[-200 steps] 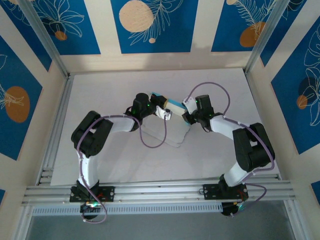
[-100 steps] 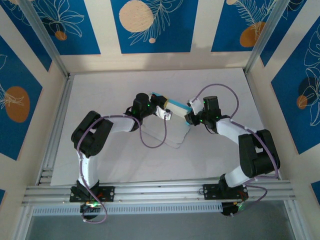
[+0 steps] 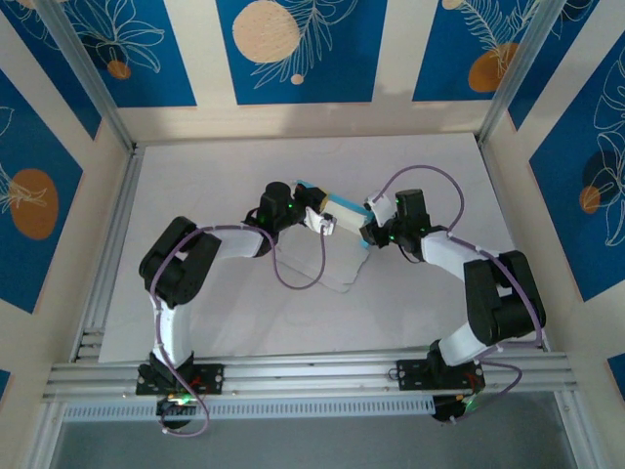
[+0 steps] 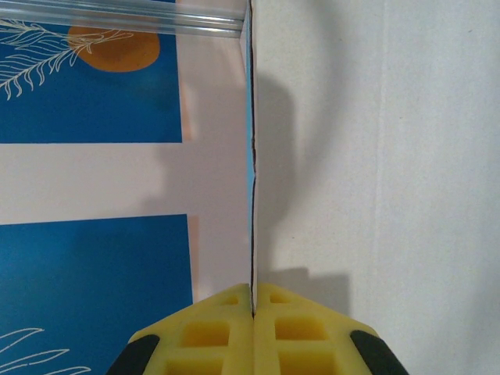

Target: Fold the paper box

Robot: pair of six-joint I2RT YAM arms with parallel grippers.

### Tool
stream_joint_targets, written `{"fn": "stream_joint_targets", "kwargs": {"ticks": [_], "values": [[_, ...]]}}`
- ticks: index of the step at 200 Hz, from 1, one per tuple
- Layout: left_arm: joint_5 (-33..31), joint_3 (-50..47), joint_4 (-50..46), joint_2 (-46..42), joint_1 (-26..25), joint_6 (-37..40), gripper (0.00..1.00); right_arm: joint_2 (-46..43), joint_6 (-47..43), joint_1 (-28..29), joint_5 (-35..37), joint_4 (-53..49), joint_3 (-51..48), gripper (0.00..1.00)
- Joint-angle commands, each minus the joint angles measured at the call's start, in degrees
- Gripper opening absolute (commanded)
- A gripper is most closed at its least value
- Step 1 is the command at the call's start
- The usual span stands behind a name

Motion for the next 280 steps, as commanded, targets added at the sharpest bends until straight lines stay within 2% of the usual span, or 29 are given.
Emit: {"fn": "stream_joint_targets", "kwargs": {"ticks": [1, 33, 79, 104, 136, 179, 216, 280], "values": [[2.6, -0.2, -3.8, -0.2, -0.7, -1.2, 0.00, 1.3, -0.5, 0.8, 0.9, -1.1, -1.8, 0.34], [2.5, -0.2, -3.8, 0.0, -0.6, -1.2, 0.00, 0.5, -0.1, 1.0, 1.2, -0.3, -2.7, 0.34], [2.6, -0.3, -3.4, 0.0, -0.7, -1.2, 0.00, 0.0, 1.1, 1.2, 1.5, -0.8, -2.8, 0.13], [2.5, -0.4, -3.3, 0.0, -0.8, -1.2, 0.00, 1.3, 2.9, 1.7, 3.5, -1.5, -1.5, 0.06], [1.9, -0.5, -3.4, -0.4, -1.3, -1.2, 0.00, 3.9, 4.2, 4.5, 10.9, -2.0, 0.3, 0.00], [-2.4, -1.5, -0.9, -1.3, -3.0, -2.8, 0.00, 7.2, 8.1, 7.6, 24.4, -1.8, 3.0, 0.01], [-9.4, -4.3, 3.1, -1.6, -4.7, -2.9, 0.00, 11.6, 8.8, 9.8, 33.3, -1.4, 6.4, 0.00], [-15.4, -7.8, 5.9, -2.3, -9.2, -3.2, 0.00, 14.9, 9.7, 10.4, 40.5, -1.5, 9.4, 0.00]]}}
